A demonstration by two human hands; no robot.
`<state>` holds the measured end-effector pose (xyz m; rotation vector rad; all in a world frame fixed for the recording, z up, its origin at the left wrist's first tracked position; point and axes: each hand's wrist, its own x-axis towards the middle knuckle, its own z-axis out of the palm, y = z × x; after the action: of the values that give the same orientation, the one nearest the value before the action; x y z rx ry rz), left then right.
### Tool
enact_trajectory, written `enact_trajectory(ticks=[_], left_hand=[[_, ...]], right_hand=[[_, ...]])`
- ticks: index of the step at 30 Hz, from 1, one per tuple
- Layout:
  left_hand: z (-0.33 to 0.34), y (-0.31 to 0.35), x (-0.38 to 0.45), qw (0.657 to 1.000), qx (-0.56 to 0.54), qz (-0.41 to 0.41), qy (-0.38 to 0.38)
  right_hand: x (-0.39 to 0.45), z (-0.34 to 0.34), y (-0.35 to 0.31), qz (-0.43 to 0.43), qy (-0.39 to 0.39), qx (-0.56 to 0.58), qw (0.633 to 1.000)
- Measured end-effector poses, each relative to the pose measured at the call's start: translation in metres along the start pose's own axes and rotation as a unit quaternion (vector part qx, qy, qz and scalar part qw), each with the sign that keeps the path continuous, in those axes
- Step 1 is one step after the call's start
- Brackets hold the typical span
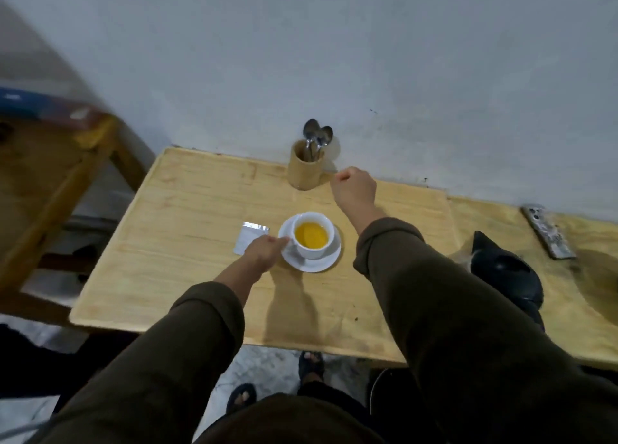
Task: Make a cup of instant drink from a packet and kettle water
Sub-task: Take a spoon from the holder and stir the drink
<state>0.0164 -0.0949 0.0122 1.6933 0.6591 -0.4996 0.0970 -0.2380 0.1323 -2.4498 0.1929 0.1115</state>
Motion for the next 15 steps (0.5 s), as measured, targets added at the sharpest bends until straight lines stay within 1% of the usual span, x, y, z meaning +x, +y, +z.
enact_trajectory(ticks=[2, 5, 7, 12, 15], left_hand=[[0.001, 0.000, -0.001, 1.000, 0.023, 0.002, 0.000], [0.002, 0.003, -0.002, 0.998, 0.056, -0.004, 0.017], [0.001, 0.003, 0.001, 0.999, 0.050, -0.012, 0.019], [0.001, 0.000, 0.004, 0.999, 0.028, -0.020, 0.022], [0.002, 0.002, 0.002, 0.999, 0.001, -0.033, 0.030]], right_hand=[[0.023, 0.006, -0.003, 0.022, -0.027, 0.004, 0.999], [0.056, 0.018, -0.007, 0.075, -0.059, 0.059, 0.994], [0.072, 0.026, -0.011, 0.104, -0.071, 0.091, 0.988], [0.099, 0.045, -0.016, 0.159, -0.059, 0.196, 0.966], [0.110, 0.050, -0.013, 0.188, -0.068, 0.177, 0.964]])
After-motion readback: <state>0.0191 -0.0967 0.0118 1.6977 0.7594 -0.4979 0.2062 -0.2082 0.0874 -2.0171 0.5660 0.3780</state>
